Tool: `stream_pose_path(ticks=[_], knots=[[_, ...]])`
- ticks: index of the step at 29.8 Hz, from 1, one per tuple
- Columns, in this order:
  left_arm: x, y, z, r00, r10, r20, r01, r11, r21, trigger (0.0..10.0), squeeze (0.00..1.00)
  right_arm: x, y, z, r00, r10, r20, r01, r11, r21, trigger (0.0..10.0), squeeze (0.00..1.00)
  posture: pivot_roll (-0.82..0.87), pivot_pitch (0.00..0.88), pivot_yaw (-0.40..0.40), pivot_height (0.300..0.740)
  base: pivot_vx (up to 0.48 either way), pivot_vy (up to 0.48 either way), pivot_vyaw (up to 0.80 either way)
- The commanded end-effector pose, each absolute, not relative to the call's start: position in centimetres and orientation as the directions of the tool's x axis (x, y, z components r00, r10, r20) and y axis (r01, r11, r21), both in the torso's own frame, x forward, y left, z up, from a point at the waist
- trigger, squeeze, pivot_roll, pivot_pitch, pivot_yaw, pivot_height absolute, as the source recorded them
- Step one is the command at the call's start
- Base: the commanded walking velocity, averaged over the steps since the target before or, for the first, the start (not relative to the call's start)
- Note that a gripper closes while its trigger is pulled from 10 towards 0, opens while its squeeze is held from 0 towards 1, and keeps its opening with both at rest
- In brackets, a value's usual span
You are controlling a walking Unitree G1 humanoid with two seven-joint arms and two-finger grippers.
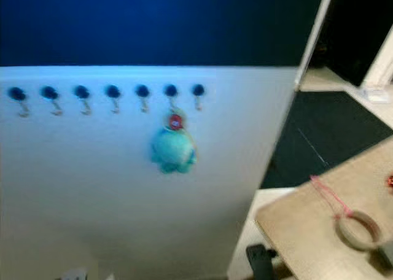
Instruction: Hang keys on a hook
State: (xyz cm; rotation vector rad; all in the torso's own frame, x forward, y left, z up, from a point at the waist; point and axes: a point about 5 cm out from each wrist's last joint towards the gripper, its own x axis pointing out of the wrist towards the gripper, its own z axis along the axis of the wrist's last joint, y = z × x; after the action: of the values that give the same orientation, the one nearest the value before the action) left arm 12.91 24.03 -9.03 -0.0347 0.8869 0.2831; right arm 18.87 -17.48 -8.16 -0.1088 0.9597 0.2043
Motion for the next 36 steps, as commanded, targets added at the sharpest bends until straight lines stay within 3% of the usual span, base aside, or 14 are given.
stream_pose_path(ticks=[1,15,30,36], knots=[[12.8,23.8,-9.2,0.592,0.224,-0.774,-0.258,0.963,0.081,10.0,0.0,18.1,-18.0,-8.5,0.534,0.113,-0.838,-0.217,0.976,-0.007,10.0,0.0,0.08,0.031,-0.06,0.74,0.0,0.0,0.8],[12.6,24.1,-9.1,0.597,0.218,-0.772,-0.254,0.964,0.076,10.0,0.0,17.9,-17.7,-8.6,0.538,0.119,-0.835,-0.207,0.978,0.006,10.0,0.0,0.09,0.032,-0.051,0.74,0.0,0.0,0.77],[13.0,24.3,-8.9,0.602,0.196,-0.774,-0.216,0.973,0.078,10.0,0.0,17.1,-17.9,-9.0,0.533,0.088,-0.841,-0.123,0.992,0.026,10.0,0.0,0.08,0.019,-0.041,0.74,0.0,0.0,0.0],[13.4,24.1,-8.8,0.623,0.173,-0.763,-0.188,0.98,0.069,10.0,0.0,16.3,-19.4,-9.1,0.553,0.004,-0.833,-0.018,1.0,-0.007,10.0,0.0,0.07,0.02,-0.034,0.74,0.0,0.0,0.0]])
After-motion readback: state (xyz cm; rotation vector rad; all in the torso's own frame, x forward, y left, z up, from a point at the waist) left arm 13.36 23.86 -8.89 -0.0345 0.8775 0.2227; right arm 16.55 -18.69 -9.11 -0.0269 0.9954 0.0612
